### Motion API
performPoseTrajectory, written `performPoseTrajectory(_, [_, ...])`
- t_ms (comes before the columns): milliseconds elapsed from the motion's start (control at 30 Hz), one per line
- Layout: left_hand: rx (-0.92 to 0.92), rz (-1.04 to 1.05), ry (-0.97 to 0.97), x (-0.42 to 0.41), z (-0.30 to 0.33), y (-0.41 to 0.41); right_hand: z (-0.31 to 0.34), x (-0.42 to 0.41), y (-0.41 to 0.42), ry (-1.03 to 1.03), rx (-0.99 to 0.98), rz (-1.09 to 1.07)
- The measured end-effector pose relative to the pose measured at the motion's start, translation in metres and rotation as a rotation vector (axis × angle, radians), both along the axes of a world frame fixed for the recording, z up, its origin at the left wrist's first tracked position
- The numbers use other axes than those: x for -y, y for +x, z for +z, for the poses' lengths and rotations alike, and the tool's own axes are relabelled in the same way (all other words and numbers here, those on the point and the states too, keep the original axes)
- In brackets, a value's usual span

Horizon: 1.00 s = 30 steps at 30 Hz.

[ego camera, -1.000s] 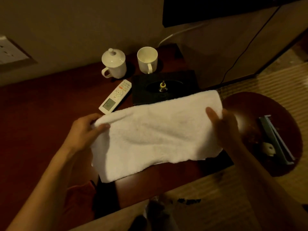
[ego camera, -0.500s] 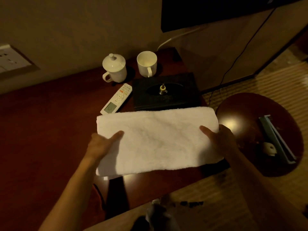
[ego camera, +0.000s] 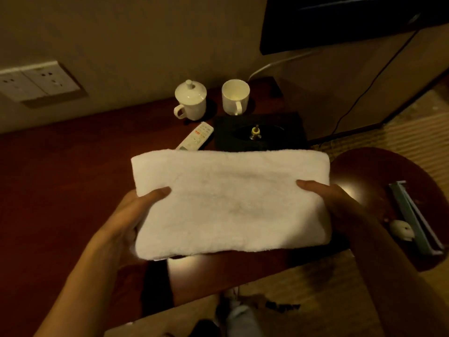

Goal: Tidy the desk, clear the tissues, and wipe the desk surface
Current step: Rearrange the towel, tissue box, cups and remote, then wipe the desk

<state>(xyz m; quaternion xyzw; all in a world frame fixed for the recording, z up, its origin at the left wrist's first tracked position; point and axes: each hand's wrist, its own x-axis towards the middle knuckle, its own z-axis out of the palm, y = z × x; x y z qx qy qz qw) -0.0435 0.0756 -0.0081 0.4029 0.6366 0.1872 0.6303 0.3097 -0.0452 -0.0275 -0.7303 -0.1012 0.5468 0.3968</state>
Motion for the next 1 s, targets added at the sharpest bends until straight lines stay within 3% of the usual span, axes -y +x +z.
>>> performPoseTrajectory(334, [0.019,0.179,0.093,0.035,0.055,-0.172,0.045,-0.074,-0.155,0.175,-0.179,0.292])
performPoseTrajectory(634, [0.052,0.511,0.228,0.067,0.045,-0.363,0.058,-0.141,-0.361,0.21,-0.053,0.579])
performPoseTrajectory(1001, [0.028,0.998,0.136,0.088,0.002,-0.596,0.041,-0.243,-0.66,0.172,0.073,1.021])
